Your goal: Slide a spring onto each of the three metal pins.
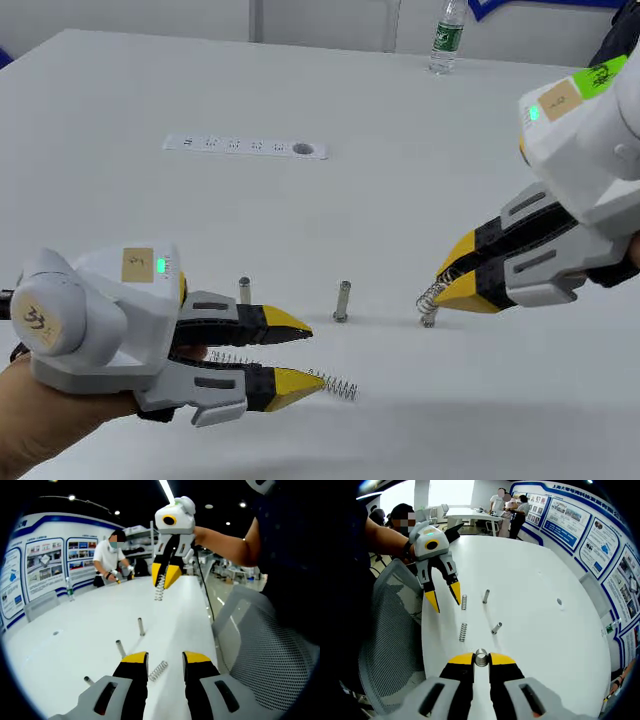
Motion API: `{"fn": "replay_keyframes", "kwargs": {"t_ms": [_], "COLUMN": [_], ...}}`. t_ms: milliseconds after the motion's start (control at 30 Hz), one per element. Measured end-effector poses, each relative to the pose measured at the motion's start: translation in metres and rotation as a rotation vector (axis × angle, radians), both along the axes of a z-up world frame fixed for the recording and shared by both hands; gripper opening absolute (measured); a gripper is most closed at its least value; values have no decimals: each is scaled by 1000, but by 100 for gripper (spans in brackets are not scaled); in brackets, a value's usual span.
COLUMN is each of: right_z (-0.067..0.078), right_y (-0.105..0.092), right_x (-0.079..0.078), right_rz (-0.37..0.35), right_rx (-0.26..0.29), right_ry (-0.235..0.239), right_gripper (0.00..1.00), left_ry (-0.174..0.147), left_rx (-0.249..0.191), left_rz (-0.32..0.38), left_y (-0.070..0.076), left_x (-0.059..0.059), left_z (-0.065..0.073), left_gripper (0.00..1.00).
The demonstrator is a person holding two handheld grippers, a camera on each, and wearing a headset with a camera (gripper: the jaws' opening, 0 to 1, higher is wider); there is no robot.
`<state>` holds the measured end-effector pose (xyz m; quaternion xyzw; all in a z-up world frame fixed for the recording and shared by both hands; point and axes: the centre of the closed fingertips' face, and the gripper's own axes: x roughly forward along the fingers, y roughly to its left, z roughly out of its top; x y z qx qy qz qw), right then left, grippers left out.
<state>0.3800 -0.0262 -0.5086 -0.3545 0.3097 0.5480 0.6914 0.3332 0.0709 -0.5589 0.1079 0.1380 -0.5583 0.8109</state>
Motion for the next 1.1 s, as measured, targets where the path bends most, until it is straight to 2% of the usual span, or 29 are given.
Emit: {"fn": "replay_keyframes", "kwargs": {"t_ms": [133, 267, 567, 700, 867, 1100], "right_z": [4, 3, -22, -34, -50, -60], "right_y": [-15, -22, -19, -15, -21, -21], "right_x": [17, 29, 49, 56, 65, 67], "right_rz": [-56, -84, -90, -77, -80, -78], "right_rx": [-8, -23, -96, -117, -173, -181], "right_ry": [-24, -38, -28, -9, 9, 33], "right_gripper": [12, 12, 12, 12, 12, 12], "left_ry": [2, 9, 21, 25, 32, 42], "left_rx": [-9, -14, -24, -27, -31, -37], "left_rz": [33, 61, 96, 108, 124, 148], "left_y": [10, 18, 26, 30, 34, 40], "left_x": [0, 0, -1, -1, -1, -2], "left_z": [1, -1, -2, -4, -6, -8], "left_gripper": [29, 30, 33, 35, 38, 41]}}
